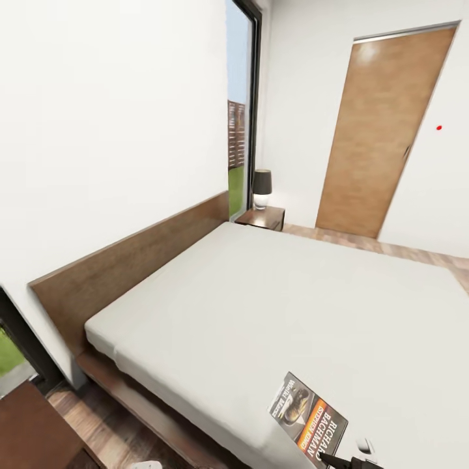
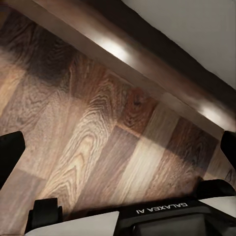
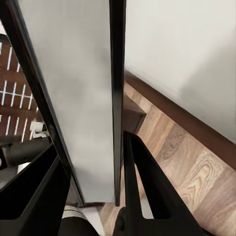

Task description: In the bedroom, move the book from the bed onto either nightstand, and place the two sandals side by side next to the bed.

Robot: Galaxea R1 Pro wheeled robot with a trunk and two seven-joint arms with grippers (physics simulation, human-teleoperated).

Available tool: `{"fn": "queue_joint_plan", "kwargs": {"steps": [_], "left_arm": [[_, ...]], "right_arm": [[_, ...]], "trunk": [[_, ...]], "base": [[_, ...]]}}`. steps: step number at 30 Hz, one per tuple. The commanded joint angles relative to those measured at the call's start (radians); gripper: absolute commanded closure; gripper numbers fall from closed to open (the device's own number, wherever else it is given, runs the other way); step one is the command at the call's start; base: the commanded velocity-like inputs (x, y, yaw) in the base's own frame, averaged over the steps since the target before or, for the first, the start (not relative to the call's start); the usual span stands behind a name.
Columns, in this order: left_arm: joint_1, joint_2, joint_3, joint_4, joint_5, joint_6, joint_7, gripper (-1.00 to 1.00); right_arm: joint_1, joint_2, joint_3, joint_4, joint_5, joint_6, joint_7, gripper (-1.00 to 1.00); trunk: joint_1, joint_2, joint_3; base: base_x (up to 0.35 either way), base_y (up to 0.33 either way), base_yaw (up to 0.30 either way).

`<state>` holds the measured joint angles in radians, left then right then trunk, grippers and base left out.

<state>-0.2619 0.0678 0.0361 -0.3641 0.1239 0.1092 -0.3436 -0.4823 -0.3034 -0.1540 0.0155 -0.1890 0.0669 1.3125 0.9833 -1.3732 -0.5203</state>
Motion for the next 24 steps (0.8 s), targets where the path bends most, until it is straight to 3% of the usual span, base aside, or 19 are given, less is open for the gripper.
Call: {"fn": "queue_joint_plan", "kwargs": {"steps": [1,24], "left_arm": [[0.0,0.0,0.004,-0.001,0.01,0.01,-0.005,-1.0],[0.0,0.0,0.004,-0.001,0.01,0.01,-0.006,-1.0]], "right_arm": [[-0.001,0.0,-0.01,0.001,0.0,0.007,0.004,1.0],[-0.001,0.0,-0.01,0.001,0.0,0.007,0.005,1.0]], "trunk": [[0.0,-0.001,-0.001],[0.0,-0.001,-0.001]], "base": [[0.0,0.0,0.293],[0.0,0.0,0.293]]}}
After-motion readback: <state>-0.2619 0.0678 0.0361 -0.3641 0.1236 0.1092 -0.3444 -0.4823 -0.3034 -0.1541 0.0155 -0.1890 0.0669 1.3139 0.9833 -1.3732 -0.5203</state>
